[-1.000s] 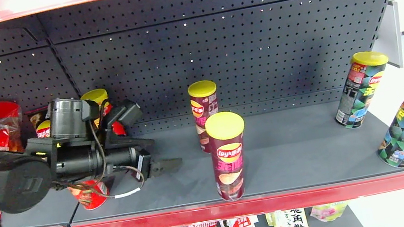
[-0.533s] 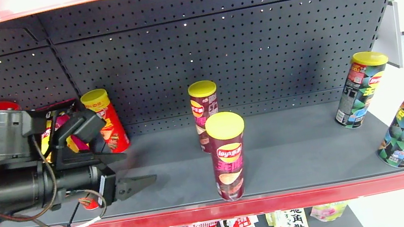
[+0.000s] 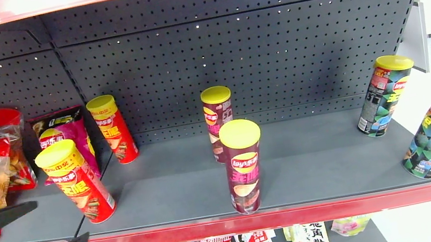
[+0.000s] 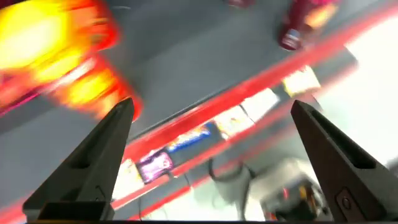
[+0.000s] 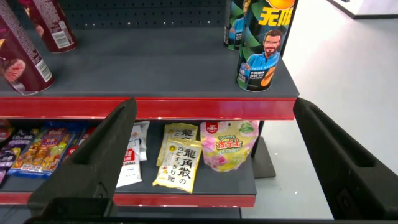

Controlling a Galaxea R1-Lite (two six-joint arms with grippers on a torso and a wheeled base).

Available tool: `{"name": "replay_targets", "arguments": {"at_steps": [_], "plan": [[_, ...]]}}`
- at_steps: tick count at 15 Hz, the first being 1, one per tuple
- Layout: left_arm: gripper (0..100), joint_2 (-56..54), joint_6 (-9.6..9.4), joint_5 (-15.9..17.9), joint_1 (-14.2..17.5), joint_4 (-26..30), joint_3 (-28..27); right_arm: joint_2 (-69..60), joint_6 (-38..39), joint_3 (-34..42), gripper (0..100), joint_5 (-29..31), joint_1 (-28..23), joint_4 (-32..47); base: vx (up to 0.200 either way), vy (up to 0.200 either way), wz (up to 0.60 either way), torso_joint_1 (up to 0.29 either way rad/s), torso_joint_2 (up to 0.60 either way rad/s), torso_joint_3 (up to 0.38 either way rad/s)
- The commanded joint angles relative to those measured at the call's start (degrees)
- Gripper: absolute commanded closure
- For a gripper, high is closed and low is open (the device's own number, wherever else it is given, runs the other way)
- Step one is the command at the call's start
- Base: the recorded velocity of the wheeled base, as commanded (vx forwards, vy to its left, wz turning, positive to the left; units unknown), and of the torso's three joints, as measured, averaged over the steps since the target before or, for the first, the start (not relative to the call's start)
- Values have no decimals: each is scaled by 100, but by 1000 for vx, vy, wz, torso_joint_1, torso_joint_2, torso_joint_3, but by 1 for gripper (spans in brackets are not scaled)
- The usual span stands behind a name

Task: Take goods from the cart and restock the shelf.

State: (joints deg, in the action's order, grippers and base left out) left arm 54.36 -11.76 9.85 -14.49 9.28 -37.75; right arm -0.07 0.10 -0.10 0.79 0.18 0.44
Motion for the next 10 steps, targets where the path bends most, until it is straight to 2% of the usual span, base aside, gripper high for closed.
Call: {"name": "replay_targets", "arguments": {"at_steps": [1, 3, 4, 6, 8, 10], "plan": [[0, -2404, 904, -906, -185, 189, 708, 7, -1, 1, 0, 0, -1, 0, 0, 0, 0, 0, 0, 0], [0, -3274, 957, -1161, -133, 224, 937, 7, -1, 1, 0, 0, -1, 0, 0, 0, 0, 0, 0, 0], [0, -3713, 1053, -1143, -150, 470, 989, 7, -1, 1, 0, 0, -1, 0, 0, 0, 0, 0, 0, 0], [0, -4284, 1062, -1099, -150, 980, 1042, 7, -1, 1, 0, 0, -1, 0, 0, 0, 0, 0, 0, 0], [0, -4425, 1185, -1143, -150, 1059, 1060, 7, -1, 1, 0, 0, -1, 0, 0, 0, 0, 0, 0, 0], [0, -4434, 1080, -1117, -141, 1050, 1174, 7, -1, 1, 0, 0, -1, 0, 0, 0, 0, 0, 0, 0]]}}
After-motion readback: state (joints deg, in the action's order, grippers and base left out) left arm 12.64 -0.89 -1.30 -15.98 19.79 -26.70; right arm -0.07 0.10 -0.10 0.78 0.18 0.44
